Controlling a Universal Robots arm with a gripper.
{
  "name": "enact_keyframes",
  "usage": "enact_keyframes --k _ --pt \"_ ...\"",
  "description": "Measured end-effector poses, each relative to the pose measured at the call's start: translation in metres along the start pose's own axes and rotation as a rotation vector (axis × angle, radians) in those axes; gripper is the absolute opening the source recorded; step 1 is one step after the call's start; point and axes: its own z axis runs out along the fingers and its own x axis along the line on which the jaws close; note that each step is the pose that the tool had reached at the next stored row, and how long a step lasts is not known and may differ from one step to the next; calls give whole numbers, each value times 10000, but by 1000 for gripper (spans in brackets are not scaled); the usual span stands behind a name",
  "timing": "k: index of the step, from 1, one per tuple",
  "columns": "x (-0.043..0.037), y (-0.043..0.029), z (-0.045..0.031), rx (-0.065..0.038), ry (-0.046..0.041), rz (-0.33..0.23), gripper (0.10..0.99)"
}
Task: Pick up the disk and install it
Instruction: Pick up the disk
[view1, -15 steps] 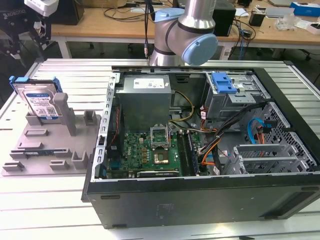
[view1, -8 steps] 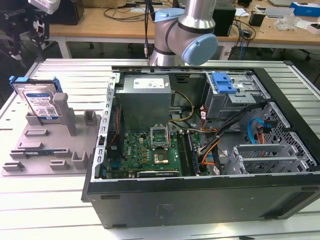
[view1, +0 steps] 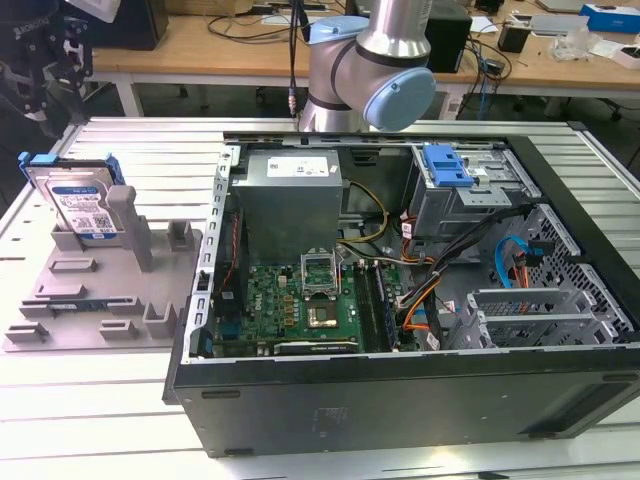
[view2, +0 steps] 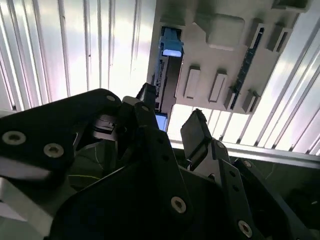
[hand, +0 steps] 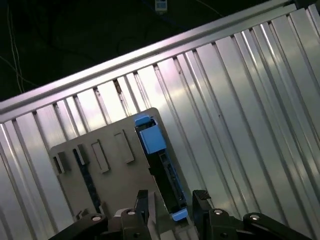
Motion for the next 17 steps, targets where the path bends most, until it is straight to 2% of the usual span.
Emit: enact_keyframes --k 5,7,11,13,17 --pt "-2 1 3 -15 85 -1322 482" --pt "-2 1 4 -12 121 -1611 482" --pt "-2 1 4 -7 147 -1716 482" --pt "-21 8 6 -8 168 -1990 482" --pt "-51 20 22 74 208 -2300 482"
